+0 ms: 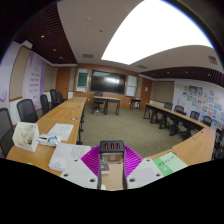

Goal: Unplug charger

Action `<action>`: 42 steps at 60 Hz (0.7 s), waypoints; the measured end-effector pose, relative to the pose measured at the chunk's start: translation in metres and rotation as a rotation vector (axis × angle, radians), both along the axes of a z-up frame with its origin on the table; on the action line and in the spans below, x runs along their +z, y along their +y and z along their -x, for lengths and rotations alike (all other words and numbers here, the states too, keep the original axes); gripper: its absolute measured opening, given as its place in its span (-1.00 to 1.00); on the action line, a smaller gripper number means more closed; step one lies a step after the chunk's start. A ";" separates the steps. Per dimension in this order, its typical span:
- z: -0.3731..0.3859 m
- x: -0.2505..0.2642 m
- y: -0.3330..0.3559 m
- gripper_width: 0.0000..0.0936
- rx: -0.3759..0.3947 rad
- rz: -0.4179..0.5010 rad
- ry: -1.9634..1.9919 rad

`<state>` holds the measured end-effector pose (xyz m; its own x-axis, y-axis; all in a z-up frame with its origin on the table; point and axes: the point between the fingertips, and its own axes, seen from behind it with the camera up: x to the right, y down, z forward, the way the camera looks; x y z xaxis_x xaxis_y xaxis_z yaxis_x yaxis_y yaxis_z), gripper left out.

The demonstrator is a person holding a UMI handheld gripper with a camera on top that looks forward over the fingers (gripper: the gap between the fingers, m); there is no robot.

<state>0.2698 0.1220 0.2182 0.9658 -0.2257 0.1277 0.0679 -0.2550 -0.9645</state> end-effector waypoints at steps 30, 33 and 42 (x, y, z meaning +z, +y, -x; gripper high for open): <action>-0.060 -0.194 -0.040 -0.09 0.106 0.282 0.119; -0.062 -0.196 -0.045 0.03 0.109 0.288 0.119; -0.061 -0.201 -0.072 0.71 0.115 0.344 0.137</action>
<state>0.3310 0.0497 0.0171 0.9956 -0.0817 0.0454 -0.0086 -0.5636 -0.8260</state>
